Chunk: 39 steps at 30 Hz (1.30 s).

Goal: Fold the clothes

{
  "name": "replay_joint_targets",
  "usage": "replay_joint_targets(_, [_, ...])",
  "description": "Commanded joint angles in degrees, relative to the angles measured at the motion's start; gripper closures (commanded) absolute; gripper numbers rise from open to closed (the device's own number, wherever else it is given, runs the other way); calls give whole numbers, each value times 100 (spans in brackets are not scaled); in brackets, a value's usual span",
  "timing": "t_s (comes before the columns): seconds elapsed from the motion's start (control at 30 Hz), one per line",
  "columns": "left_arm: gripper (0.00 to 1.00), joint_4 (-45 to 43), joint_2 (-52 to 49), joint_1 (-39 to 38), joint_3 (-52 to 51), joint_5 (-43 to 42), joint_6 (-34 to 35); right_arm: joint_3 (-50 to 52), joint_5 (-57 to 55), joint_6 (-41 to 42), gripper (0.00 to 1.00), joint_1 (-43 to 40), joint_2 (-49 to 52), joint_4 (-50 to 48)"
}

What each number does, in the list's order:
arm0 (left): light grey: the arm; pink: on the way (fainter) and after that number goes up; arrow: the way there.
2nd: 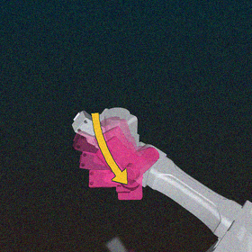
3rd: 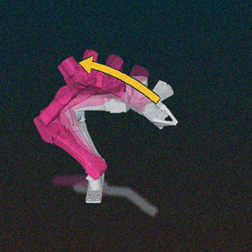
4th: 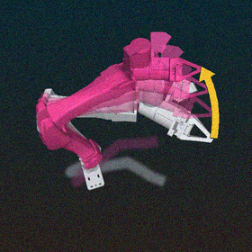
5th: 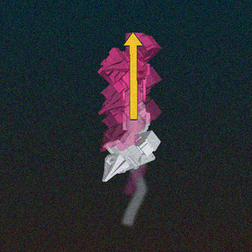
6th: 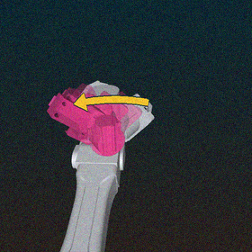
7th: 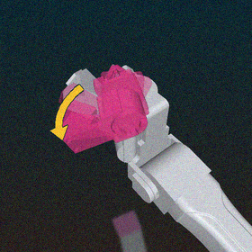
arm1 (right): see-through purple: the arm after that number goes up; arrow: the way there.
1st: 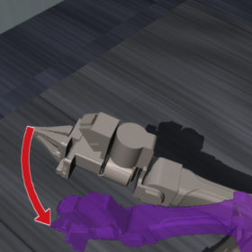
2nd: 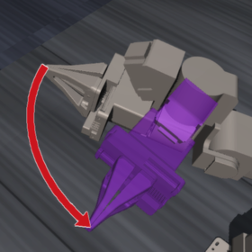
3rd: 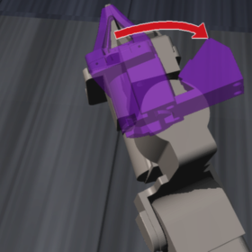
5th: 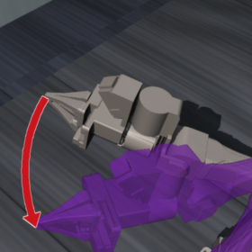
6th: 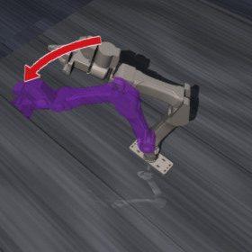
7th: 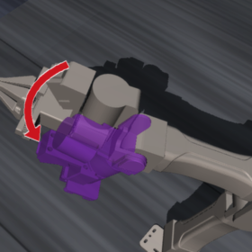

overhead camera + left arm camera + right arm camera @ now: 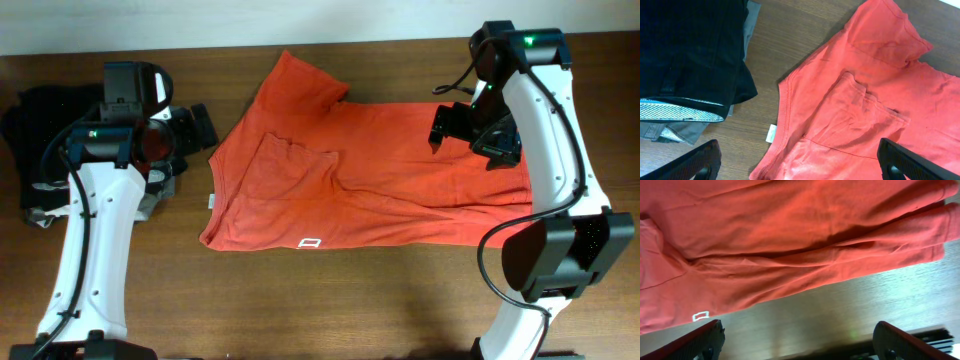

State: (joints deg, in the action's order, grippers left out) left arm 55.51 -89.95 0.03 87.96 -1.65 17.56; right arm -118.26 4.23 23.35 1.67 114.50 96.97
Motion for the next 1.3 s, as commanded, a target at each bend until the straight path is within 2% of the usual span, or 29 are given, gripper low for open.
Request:
replay_joint_targets(0.0, [0,4,-9,13,-7,0,-24,-17,116,114,1,-4,20,-46])
replay_joint_targets(0.07, [1,4,-7,13,-7,0,-24,-17,118,116,1,-4,20,-52])
replay_joint_targets(0.17, [1,4,-7,13,-7,-2,-24,-17,240,116,1,-4,20,-723])
replay_joint_targets(0.4, [0,4,-7,13,-7,0,-24,-22,262,-140,1,-81,26,-881])
replay_joint_targets(0.47, [0,4,-7,13,-7,0,-24,-22,153,-11,18,-212,26,-619])
replay_joint_targets(0.6, [1,4,-7,13,-7,-2,-24,-20,-234,723,19,-605,-85,-201])
replay_joint_targets(0.77, [1,7,-7,13,-7,0,-24,164,-212,868,22,-1139,-435,39])
replay_joint_targets(0.83, [0,7,-7,13,-7,0,-24,341,-243,868,27,-1322,-610,35])
replay_joint_targets(1.07, [1,4,-7,13,-7,0,-24,1829,-219,1021,29,-1827,-1276,-671])
replay_joint_targets(1.17, [1,7,-7,13,-7,0,-24,2872,0,979,29,-2057,-1615,-1425])
replay_joint_targets(1.27, [1,4,-7,13,-7,0,-24,3790,190,450,29,-2192,-1801,-2553])
